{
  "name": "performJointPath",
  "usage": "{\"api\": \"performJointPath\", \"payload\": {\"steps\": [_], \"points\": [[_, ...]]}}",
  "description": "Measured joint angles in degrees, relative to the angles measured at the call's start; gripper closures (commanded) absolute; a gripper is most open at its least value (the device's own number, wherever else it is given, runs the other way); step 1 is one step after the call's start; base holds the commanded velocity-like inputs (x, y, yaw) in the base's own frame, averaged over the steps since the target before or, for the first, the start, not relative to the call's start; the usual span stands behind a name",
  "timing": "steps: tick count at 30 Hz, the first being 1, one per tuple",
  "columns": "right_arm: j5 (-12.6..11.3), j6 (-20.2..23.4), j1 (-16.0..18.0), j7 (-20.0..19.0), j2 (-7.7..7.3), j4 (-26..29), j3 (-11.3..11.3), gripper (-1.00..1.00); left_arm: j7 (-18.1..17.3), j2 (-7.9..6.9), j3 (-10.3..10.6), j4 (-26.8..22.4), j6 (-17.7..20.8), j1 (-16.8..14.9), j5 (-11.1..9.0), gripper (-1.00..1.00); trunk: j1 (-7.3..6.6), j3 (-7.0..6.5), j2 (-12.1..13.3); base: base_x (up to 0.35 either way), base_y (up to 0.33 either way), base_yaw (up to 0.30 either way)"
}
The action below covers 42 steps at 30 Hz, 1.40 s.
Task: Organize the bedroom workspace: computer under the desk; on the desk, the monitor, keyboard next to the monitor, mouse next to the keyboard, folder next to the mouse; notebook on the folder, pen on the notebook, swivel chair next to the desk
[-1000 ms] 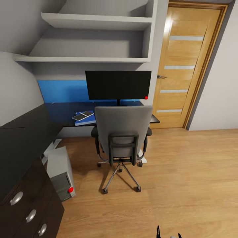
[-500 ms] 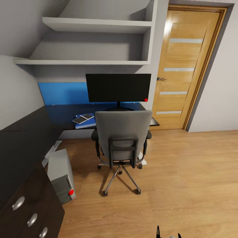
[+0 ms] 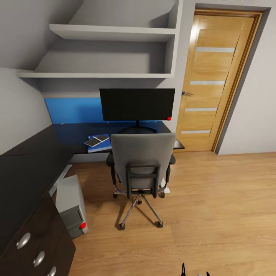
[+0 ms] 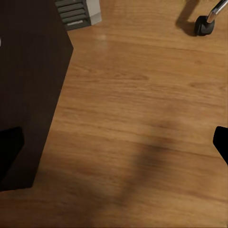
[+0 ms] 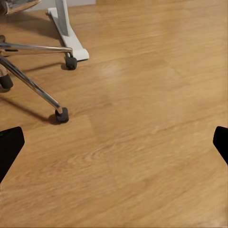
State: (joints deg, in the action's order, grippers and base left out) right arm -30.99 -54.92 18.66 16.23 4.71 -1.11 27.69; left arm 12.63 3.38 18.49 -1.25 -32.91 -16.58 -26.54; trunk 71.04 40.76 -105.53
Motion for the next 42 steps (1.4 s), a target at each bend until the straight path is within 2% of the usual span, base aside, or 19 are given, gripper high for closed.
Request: {"api": "performJointPath", "payload": {"steps": [15,21,27,30,35,39,42], "points": [[0.0,0.8,0.0,0.1,-0.27,0.0,-0.2,-1.0,0.3,-0.24,0.0,0.0,0.1,0.0,0.0,-1.0,-3.3,-2.69,6.0,0.0,0.0,0.0],[0.0,5.0,0.0,0.0,-0.56,0.0,-0.2,-1.0,0.2,-1.21,-0.1,0.1,0.0,1.4,-0.1,-1.0,-4.61,-3.77,8.4,0.0,0.0,0.0],[-0.1,10.8,0.0,-0.2,-0.62,0.0,-0.2,-1.0,0.0,-2.93,-0.1,0.0,-0.9,5.3,-0.1,-1.0,-5.93,-4.84,10.8,0.0,0.0,0.0],[-0.1,12.7,0.0,-0.2,-0.62,0.0,-0.2,-1.0,0.0,-3.22,-0.1,0.0,-3.7,7.8,0.0,-1.0,-6.59,-5.38,12.0,0.0,0.0,0.0],[0.0,14.5,0.0,-0.2,-0.67,0.0,-0.2,-1.0,0.0,-3.52,-0.1,0.0,-10.8,11.0,0.1,-1.0,-7.69,-6.28,14.0,0.0,0.0,0.0],[0.0,15.0,0.0,-0.2,-0.68,0.0,-0.2,-1.0,0.0,-4.04,-0.1,0.0,-13.9,12.2,0.1,-1.0,-8.57,-7.0,15.6,0.0,0.0,0.0],[0.0,15.2,0.0,-0.2,-0.66,0.0,-0.2,-1.0,0.0,-4.19,0.0,0.0,-14.8,12.5,0.2,-1.0,-9.23,-7.54,16.8,0.0,0.0,0.0]]}}
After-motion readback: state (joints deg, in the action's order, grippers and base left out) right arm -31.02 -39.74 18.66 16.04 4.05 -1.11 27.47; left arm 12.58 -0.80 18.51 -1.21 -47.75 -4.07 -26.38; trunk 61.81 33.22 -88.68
